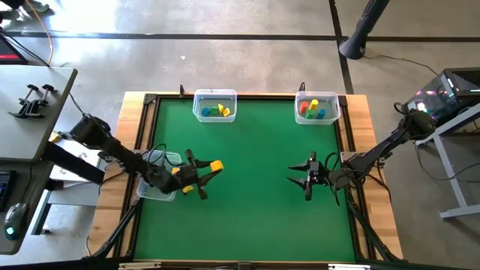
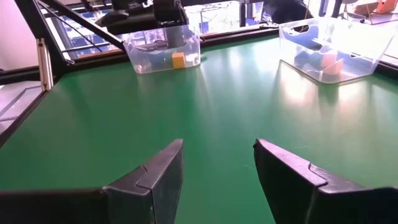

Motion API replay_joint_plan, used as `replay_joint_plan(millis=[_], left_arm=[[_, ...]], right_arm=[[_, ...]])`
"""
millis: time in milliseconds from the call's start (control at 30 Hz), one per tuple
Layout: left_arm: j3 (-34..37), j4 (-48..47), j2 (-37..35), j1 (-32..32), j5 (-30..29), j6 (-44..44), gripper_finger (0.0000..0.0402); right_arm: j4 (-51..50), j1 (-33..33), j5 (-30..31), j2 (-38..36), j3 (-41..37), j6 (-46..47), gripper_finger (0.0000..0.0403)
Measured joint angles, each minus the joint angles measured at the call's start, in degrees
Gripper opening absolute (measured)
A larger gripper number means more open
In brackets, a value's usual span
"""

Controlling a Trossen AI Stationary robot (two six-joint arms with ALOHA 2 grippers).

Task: Sort blocks by size
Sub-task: Put the yellow square block into the bottom transparent bin

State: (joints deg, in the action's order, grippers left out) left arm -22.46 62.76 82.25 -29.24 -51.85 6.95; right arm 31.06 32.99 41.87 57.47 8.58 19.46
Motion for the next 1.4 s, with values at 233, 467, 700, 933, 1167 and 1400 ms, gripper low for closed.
replay_joint_plan(millis=[233,467,700,933,1167,1400], left_arm=[[-0.06,-2.54,-4.61,-4.09,-7.69,-1.48,0.0109],[-0.08,-25.81,-20.02,-10.97,-16.2,-14.02,0.0109],[-1.42,-61.31,-36.1,-12.71,-15.81,-39.1,0.0108],[-12.17,-114.9,-38.17,-5.69,2.22,-80.55,0.0108],[-13.28,-123.89,-31.29,3.14,26.94,-85.47,0.0108],[-13.26,-124.3,-20.1,7.5,42.14,-82.9,0.0108]], right_arm=[[0.01,0.0,-0.03,0.0,-0.02,0.02,0.0193],[-0.08,0.0,0.0,0.0,-0.02,0.02,0.0193],[-0.08,0.0,0.0,0.0,-0.02,0.01,0.0193],[0.03,0.0,0.06,0.0,-0.02,0.0,0.0193],[0.05,-0.02,1.88,0.0,-0.02,0.0,0.0193],[-0.04,-0.02,2.16,0.0,-0.04,-0.22,0.0193]])
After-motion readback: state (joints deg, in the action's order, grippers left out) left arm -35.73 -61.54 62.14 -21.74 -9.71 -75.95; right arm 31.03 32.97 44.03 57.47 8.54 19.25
